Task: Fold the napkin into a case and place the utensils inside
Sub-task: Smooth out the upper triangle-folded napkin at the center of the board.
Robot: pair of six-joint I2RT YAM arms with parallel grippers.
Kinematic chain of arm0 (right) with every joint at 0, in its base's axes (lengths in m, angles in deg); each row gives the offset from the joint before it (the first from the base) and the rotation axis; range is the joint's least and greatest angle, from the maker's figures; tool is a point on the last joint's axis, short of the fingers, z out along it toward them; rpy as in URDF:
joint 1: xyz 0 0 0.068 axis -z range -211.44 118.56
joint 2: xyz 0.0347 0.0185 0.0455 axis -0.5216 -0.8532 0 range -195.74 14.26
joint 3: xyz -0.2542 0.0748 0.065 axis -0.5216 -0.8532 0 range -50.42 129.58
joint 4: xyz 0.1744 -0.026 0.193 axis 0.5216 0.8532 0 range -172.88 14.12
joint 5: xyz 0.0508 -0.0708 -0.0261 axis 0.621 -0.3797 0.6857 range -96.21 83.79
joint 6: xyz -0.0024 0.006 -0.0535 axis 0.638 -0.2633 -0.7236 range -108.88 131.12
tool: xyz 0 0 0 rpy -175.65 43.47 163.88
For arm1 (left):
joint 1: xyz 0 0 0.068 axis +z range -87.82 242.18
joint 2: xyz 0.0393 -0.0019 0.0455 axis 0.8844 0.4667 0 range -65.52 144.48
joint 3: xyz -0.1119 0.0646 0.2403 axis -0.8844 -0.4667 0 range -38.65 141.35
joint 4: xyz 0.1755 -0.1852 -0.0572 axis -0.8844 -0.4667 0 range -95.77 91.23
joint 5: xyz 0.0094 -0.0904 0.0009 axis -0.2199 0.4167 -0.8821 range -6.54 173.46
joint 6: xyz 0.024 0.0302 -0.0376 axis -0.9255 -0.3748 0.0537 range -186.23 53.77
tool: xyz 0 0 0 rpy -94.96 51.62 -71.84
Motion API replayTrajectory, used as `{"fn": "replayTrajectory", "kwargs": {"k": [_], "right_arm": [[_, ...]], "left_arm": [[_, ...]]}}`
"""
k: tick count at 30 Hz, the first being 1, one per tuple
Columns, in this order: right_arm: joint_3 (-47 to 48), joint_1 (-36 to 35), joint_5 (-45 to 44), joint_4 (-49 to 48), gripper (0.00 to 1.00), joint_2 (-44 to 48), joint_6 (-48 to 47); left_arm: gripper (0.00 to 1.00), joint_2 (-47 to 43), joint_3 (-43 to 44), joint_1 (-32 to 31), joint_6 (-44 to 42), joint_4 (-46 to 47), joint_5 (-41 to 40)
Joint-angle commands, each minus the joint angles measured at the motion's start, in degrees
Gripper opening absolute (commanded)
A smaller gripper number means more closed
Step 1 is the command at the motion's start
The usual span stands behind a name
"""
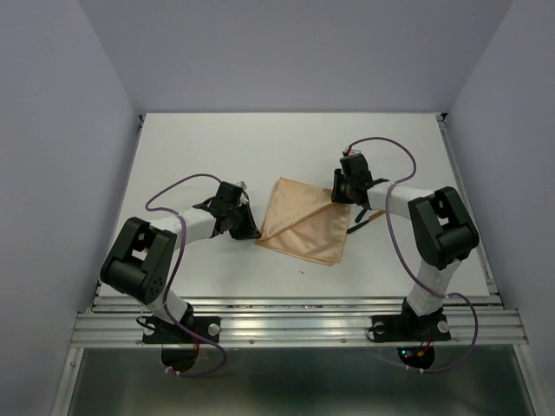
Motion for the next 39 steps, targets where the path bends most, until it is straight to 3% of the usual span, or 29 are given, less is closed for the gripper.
{"fn": "replayTrajectory", "kwargs": {"k": [1, 8, 21, 32, 39], "right_arm": [[-0.77, -0.06, -3.2, -0.66, 0.31, 2.42, -0.14], [-2.7, -0.06, -6.72, -1.89, 0.31, 4.97, 0.74], [-5.43, -0.06, -5.41, -8.12, 0.29, -1.0, 1.62], [7.56, -0.06, -2.6, -11.73, 0.31, -9.09, -6.46], [7.15, -0.06, 5.57, -12.17, 0.34, -3.12, -3.05]], "left_arm": [[0.21, -0.28, -0.87, -0.32, 0.06, 0.6, 0.55], [0.21, 0.07, -0.78, -0.32, 0.06, 0.6, 0.55], [0.21, -0.64, -1.04, -0.24, 0.33, 0.51, 0.29], [0.24, -5.64, 4.22, 0.29, -1.52, -6.61, -5.51], [0.25, -7.85, 9.32, 0.64, -1.96, -8.55, -5.95]]}}
